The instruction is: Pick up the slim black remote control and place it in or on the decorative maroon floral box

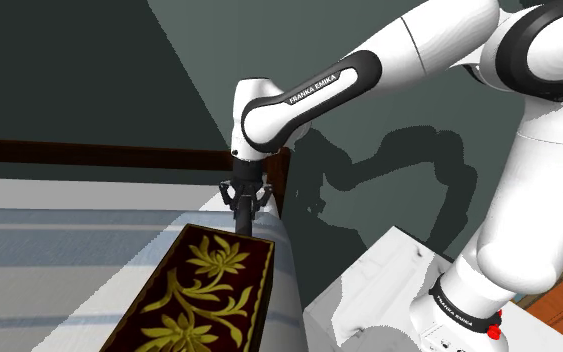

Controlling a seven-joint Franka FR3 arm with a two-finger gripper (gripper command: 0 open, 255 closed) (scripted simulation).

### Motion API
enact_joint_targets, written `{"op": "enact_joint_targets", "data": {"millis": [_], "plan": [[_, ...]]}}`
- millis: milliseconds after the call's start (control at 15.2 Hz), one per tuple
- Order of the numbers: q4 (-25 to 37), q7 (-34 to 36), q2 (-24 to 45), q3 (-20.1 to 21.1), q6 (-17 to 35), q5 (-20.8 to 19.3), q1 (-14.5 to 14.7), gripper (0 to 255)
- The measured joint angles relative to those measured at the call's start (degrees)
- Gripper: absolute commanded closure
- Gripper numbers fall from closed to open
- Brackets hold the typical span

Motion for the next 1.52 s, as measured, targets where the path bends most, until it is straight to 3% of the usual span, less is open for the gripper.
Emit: {"op": "enact_joint_targets", "data": {"millis": [1518], "plan": [[8.06, 0.47, -8.46, 0.44, -15.99, 2.62, -1.24, 255]]}}
